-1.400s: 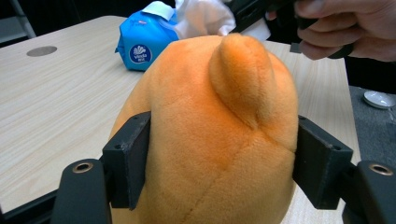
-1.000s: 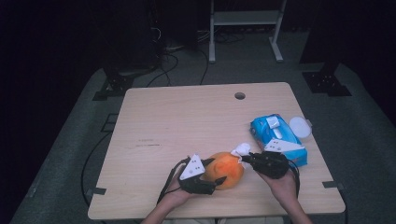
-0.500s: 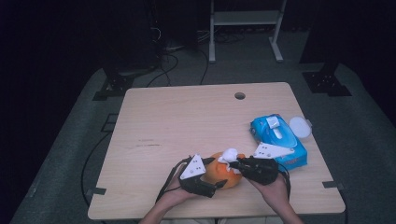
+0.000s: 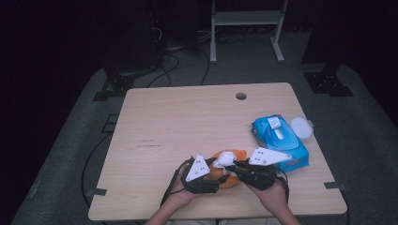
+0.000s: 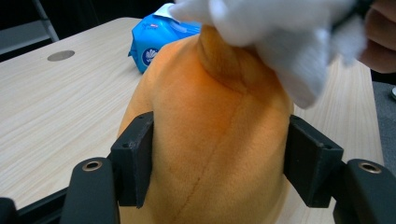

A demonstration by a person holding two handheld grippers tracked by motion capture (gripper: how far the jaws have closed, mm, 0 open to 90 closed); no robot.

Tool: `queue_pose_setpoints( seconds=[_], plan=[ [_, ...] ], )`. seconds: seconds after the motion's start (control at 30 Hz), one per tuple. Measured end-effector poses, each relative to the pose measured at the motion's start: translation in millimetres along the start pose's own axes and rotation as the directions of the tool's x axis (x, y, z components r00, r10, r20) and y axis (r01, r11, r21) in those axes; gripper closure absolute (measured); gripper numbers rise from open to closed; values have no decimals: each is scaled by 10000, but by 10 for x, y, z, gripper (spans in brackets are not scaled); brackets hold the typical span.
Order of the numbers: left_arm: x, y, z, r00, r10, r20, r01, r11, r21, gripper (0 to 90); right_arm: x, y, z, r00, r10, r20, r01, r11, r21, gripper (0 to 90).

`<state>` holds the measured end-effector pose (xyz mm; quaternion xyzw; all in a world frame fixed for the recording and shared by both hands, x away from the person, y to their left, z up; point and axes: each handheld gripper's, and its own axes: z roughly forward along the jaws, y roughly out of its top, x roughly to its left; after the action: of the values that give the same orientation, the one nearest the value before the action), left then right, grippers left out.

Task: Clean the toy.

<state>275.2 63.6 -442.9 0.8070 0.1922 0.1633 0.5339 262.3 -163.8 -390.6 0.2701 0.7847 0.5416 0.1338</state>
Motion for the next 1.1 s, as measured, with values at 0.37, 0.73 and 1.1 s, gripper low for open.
queue_pose_setpoints(
  seconds=[0.37,0.73,1.1],
  plan=[
    [-6,-35,27,9988,-16,488,15,10000,19,307,17,-12,2,10000,37,-22,-37,10000,-26,825],
    [-16,-52,3,9936,171,1115,-174,9998,26,284,-336,-184,-54,9912,1189,590,-1195,9928,64,824],
    [21,-42,-41,9958,177,895,-188,9998,114,299,-233,-134,-29,9958,910,-33,-910,9958,-58,824]
  ],
)
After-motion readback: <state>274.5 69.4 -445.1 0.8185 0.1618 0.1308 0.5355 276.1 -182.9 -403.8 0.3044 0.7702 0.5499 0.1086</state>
